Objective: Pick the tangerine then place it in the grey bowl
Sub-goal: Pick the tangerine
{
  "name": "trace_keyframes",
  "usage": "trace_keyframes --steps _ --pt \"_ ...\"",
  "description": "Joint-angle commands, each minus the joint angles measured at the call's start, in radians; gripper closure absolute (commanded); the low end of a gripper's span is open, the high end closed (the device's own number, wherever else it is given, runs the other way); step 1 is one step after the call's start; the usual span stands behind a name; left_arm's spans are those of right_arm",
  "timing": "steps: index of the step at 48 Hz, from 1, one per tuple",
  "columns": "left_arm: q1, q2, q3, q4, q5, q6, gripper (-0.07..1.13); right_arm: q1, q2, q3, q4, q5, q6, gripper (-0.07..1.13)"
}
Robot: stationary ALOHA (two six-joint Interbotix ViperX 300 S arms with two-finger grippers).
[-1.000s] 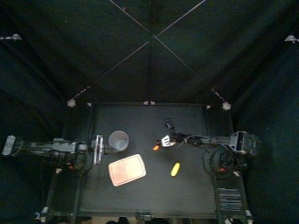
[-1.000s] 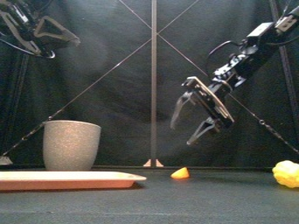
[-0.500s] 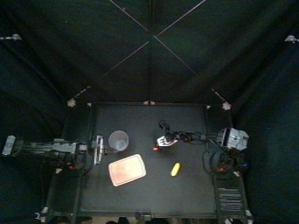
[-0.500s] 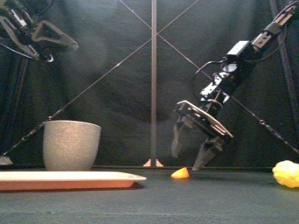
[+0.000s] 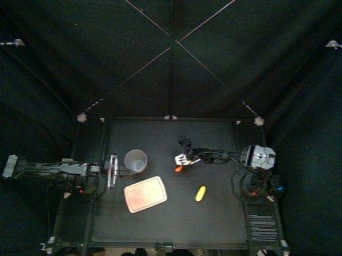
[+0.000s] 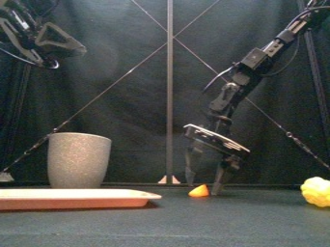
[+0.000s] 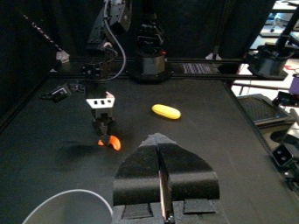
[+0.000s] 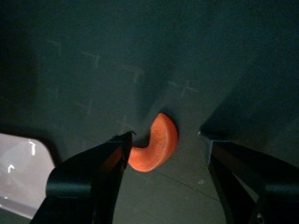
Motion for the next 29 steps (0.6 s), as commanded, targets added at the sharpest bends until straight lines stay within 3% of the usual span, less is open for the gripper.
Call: trace_keyframes --steps 1,6,15,29 --pt "-0.005 0.003 -0.006 0.000 -0.011 -0.003 0.96 0.031 -0.017 -0.049 -0.121 0.054 0.103 0.11" --pt "-0.005 -0.003 0.000 0.000 -0.009 -0.003 0.96 0.049 -0.015 -0.067 -0.172 0.089 0.166 0.11" --pt "-0.003 -0.005 0.005 0.000 -0.009 -0.002 0.96 0.066 -0.005 -0.080 -0.175 0.094 0.183 0.16" --pt "-0.005 -0.006 0.005 0.000 -0.011 -0.005 0.96 0.067 0.032 -0.092 -0.178 0.089 0.181 0.43"
